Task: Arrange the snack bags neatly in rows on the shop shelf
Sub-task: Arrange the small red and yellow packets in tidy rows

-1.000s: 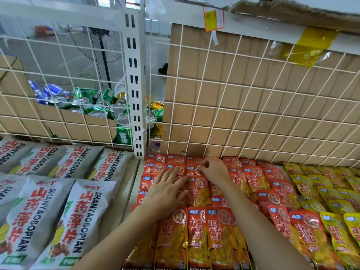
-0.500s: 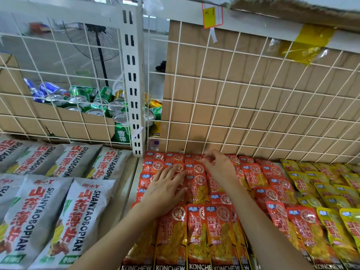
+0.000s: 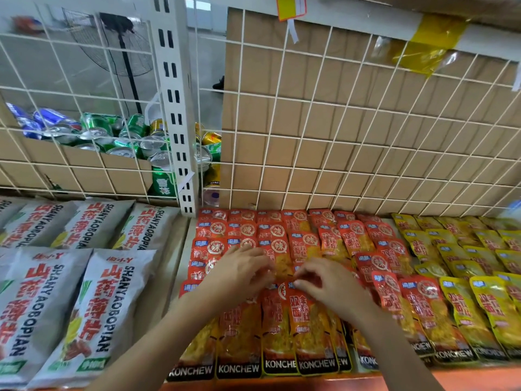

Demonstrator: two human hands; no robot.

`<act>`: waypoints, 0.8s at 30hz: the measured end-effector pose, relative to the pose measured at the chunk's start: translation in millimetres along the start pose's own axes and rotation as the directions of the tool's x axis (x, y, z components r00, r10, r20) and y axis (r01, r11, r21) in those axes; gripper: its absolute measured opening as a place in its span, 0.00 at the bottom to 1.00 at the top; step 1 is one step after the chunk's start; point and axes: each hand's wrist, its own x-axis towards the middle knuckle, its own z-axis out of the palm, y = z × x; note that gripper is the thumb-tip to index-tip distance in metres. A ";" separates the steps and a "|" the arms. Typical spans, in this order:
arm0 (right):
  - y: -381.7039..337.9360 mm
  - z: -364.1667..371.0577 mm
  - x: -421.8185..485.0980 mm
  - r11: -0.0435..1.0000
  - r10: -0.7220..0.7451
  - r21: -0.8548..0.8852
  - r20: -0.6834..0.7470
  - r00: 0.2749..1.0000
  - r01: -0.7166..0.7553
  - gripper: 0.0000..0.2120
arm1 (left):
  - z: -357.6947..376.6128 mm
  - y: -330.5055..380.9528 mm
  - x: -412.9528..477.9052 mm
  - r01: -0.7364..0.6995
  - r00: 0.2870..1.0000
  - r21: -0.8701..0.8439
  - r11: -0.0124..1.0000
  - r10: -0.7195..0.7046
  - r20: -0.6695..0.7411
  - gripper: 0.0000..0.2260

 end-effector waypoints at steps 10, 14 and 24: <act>5.4 3.0 -10.0 0.996 0.006 0.087 -0.178 0.984 0.010 0.02 | 6.3 7.5 3.1 -0.009 0.988 0.013 1.000 0.007 0.152 0.17; 14.3 -0.2 -12.6 0.994 0.068 0.095 -0.180 0.981 -0.051 0.03 | 5.5 9.7 4.8 0.003 0.995 -0.084 0.996 0.005 0.099 0.13; 16.2 -2.5 -18.8 0.994 0.097 0.077 -0.268 0.959 -0.079 0.07 | 0.4 18.1 9.7 0.080 0.997 -0.407 0.910 -0.076 0.024 0.08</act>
